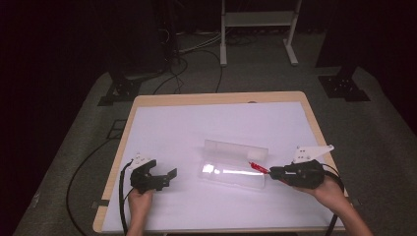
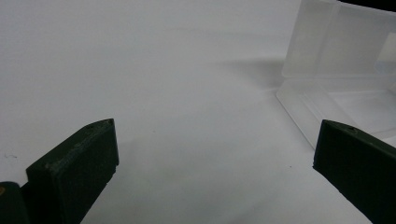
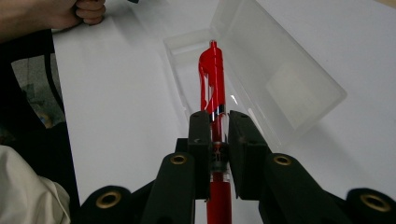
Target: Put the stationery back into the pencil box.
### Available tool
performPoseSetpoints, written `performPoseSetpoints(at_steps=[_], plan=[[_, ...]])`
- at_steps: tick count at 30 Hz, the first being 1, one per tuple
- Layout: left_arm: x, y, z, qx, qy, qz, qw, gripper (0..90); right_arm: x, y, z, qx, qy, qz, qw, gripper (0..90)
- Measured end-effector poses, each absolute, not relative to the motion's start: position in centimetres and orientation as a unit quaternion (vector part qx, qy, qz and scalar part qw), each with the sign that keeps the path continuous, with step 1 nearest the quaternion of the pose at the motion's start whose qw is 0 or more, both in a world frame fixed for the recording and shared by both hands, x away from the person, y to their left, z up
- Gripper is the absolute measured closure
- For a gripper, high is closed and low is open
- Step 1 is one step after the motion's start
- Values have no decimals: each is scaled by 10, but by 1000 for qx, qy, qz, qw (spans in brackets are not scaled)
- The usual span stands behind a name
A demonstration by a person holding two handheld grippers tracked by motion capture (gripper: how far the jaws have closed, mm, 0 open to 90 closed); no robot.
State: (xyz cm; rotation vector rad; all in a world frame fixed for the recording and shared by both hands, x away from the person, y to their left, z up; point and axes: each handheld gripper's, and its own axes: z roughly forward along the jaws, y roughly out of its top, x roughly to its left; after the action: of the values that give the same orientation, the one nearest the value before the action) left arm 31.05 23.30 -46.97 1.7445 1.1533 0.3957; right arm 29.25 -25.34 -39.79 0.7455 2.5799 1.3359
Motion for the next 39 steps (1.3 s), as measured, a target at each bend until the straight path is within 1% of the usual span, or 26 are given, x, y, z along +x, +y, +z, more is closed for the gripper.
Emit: performPoseSetpoints(at_steps=[24,39], plan=[[310,233,-469,717,473,162,486,0,314,-216,-397,217,873,433,58,791],[310,234,-469,716,474,162,486,0,328,-206,-405,222,875,428,50,791]])
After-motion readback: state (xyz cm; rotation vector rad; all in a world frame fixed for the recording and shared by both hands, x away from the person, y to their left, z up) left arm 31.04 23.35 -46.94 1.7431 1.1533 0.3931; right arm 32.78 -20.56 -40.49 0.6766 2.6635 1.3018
